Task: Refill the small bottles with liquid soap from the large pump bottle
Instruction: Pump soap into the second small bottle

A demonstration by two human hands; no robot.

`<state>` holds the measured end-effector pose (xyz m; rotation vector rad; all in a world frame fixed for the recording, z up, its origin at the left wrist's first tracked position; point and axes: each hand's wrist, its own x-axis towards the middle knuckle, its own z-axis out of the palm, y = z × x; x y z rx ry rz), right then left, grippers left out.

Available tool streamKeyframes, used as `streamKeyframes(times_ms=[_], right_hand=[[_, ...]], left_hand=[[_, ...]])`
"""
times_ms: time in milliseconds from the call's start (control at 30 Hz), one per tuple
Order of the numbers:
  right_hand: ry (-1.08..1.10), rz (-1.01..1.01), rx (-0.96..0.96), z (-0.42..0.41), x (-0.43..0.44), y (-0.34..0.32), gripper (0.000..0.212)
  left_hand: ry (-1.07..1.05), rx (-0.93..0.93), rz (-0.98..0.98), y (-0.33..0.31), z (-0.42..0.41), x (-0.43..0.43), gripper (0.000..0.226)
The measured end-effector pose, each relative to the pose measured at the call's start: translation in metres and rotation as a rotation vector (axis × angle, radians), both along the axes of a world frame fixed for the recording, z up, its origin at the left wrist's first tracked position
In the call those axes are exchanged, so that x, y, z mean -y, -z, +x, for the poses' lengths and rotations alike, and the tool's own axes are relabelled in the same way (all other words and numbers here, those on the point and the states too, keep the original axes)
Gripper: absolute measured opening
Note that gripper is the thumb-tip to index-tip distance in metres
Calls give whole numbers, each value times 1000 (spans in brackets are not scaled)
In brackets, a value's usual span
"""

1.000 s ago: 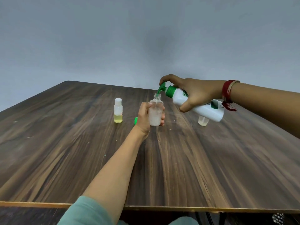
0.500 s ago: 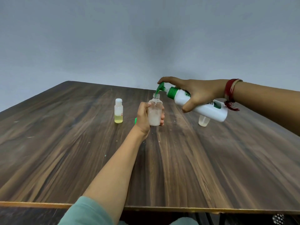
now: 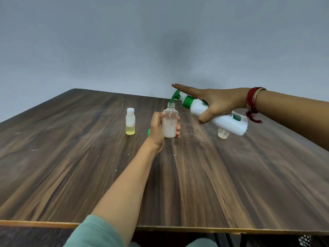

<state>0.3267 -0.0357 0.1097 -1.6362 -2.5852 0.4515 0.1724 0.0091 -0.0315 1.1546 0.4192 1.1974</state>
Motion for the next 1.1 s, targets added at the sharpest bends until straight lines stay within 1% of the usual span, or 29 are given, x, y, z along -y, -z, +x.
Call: streamKeyframes(times_ms=[167, 333, 433, 533, 600, 700, 800, 967, 1100], right_hand=[[4, 39, -26, -1, 2, 0, 97], [8, 144, -32, -3, -1, 7, 84], [5, 135, -50, -5, -2, 9, 85], [10, 84, -88, -5, -2, 9, 96], [1, 66, -73, -6, -3, 9, 102], [2, 43, -71, -6, -2, 6, 105], [9, 48, -77, -5, -2, 6, 99], [18, 113, -46, -4, -1, 5, 83], [23, 90, -55, -5, -3, 8, 86]], left_hand=[[10, 16, -4, -1, 0, 1, 44], [8, -2, -5, -1, 1, 2, 46], [-1, 7, -12, -1, 0, 2, 46], [-18, 40, -9, -2, -2, 0, 46], [-18, 50, -9, -3, -3, -1, 45], [-24, 49, -10, -2, -3, -1, 45], [-17, 46, -3, -2, -2, -1, 44], [11, 3, 3, -1, 1, 1, 44], [4, 15, -6, -1, 0, 0, 45]])
